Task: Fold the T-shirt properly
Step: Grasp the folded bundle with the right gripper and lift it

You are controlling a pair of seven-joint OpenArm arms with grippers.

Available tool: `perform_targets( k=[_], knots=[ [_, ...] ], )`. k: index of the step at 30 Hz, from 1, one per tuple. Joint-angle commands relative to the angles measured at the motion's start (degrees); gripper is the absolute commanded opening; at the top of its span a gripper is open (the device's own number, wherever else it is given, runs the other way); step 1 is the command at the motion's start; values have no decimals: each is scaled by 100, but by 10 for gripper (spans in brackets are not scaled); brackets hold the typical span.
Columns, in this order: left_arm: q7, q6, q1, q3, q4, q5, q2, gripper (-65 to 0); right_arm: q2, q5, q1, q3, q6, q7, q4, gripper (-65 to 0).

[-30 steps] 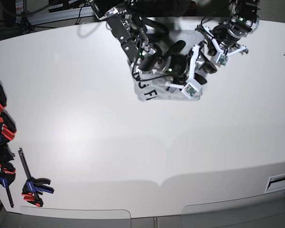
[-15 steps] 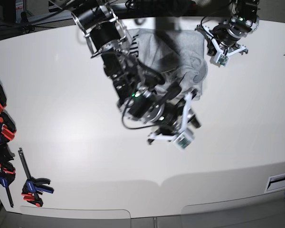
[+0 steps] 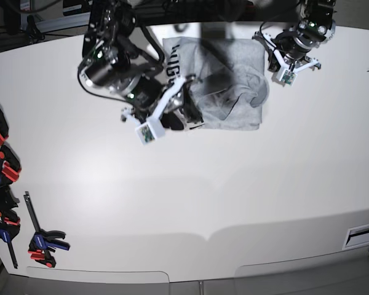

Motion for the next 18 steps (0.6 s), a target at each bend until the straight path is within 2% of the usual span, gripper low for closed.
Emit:
perform_targets(
  k=[1, 3, 7, 10, 14, 18],
  knots=[
    [-9, 0, 11, -26, 83, -28, -52, -650, 61, 61, -83, -2, 48, 166, 103, -340],
    [-9, -2, 11, -26, 83, -28, -52, -650, 133, 33, -304, -2, 48, 208, 103, -314],
    [-9, 0, 11, -26, 83, -28, -52, -650, 129, -9, -623, -7, 50, 365, 103, -314],
    [-9, -2, 11, -26, 83, -28, -52, -650, 129, -302, -651, -9, 48, 820, 72, -314],
    [-52, 0, 11, -26, 83, -28, -50, -650, 125, -398, -590, -96, 46, 837, -87, -314],
    [-52, 0, 11, -26, 83, -28, -52, -650, 129, -619, -562, -291, 46, 1152, -498, -314]
  ],
)
